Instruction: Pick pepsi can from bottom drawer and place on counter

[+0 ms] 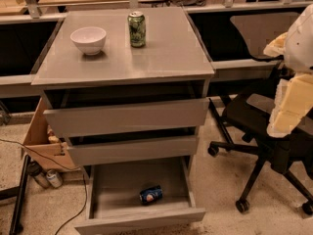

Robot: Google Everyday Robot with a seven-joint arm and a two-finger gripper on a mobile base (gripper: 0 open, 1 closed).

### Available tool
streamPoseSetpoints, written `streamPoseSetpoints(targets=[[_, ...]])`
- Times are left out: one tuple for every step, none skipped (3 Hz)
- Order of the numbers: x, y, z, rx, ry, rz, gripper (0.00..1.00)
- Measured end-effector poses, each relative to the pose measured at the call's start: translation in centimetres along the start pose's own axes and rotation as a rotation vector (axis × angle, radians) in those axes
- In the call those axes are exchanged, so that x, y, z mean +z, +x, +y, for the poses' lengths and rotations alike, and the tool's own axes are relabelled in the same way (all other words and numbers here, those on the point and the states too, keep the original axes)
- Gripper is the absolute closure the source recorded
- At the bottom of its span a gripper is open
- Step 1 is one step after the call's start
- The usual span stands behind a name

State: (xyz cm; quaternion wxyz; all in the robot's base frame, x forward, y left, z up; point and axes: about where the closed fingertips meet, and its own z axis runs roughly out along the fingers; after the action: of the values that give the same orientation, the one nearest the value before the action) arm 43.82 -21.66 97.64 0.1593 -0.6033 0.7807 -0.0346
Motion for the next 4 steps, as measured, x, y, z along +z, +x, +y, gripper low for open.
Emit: streamPoseSetpoints(targets=[[0.0, 0.0, 0.0, 0.002, 0.002, -0.005, 0.0], [0.0, 0.1, -0.1, 0.01, 0.009, -0.023, 0.0], [1.8, 0.1, 1.4, -0.025, 0.016, -0.05, 0.0], [7.2, 0.0, 3.9, -0.075, -0.001, -0.1, 0.0]])
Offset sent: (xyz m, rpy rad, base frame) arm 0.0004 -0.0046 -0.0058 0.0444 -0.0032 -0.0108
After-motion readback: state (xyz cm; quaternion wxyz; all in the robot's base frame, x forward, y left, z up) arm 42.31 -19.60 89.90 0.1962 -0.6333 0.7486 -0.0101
